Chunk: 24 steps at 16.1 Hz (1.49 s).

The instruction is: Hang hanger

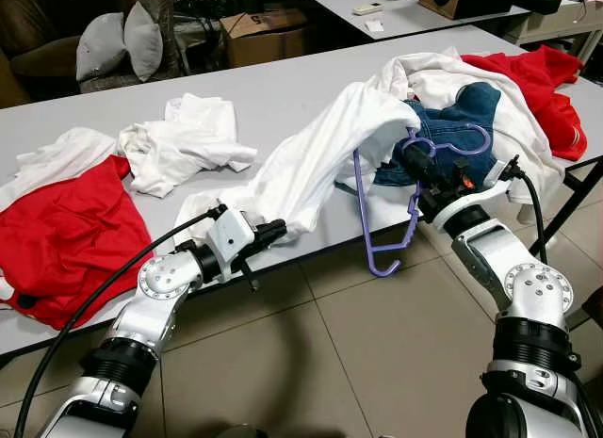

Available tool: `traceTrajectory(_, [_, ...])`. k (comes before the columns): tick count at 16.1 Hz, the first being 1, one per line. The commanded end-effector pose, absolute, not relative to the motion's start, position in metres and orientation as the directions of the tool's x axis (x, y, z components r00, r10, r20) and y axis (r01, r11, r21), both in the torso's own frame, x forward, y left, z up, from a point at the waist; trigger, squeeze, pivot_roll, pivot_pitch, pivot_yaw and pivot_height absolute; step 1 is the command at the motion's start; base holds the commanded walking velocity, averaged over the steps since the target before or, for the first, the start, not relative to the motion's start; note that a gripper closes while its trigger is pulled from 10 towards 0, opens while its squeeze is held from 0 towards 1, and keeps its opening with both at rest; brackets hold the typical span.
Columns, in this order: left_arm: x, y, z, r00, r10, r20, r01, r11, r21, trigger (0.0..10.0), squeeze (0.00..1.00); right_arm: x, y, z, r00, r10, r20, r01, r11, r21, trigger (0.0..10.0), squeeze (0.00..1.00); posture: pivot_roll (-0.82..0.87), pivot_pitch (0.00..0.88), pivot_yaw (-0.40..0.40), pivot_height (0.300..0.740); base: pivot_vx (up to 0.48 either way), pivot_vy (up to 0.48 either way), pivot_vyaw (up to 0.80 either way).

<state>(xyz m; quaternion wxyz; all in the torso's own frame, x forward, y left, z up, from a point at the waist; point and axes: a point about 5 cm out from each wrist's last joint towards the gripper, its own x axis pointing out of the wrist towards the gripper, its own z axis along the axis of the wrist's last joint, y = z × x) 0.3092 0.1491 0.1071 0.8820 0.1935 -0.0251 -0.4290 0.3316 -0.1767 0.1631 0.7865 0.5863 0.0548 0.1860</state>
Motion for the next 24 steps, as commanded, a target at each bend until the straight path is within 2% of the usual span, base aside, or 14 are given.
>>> traceTrajectory(1, [0.309,0.144,0.113,0.6,-0.792,-0.11,0.767,0.532,0.357,0.0,0.0,0.334,-0.178,0.17,0.921,0.355,0.161,-0.255,0.235,0.938,10.0,0.0,-0.11,0.0,0.038,0.74,0.0,0.0,0.0])
traceTrajectory(3, [0.301,0.141,0.11,0.546,-0.829,-0.123,0.81,0.485,0.329,0.0,0.0,0.336,-0.181,0.167,0.927,0.344,0.148,-0.24,0.244,0.94,10.0,0.0,-0.11,0.0,0.036,0.74,0.0,0.0,0.0])
traceTrajectory(6, [0.294,0.14,0.11,0.509,-0.851,-0.133,0.834,0.448,0.321,0.0,0.0,0.341,-0.183,0.166,0.935,0.327,0.137,-0.223,0.242,0.944,10.0,0.0,-0.11,0.0,0.036,0.74,0.0,0.0,0.0])
traceTrajectory(14, [0.286,0.143,0.113,0.492,-0.86,-0.133,0.849,0.44,0.294,0.0,0.0,0.351,-0.186,0.163,0.949,0.292,0.118,-0.19,0.231,0.954,10.0,0.0,-0.1,0.0,0.027,0.74,0.0,0.0,0.0])
traceTrajectory(24, [0.274,0.13,0.114,0.404,-0.904,-0.138,0.897,0.362,0.255,0.0,0.0,0.369,-0.182,0.157,0.974,0.217,0.073,-0.113,0.178,0.977,10.0,0.0,-0.09,0.0,0.029,0.74,0.0,0.0,0.0])
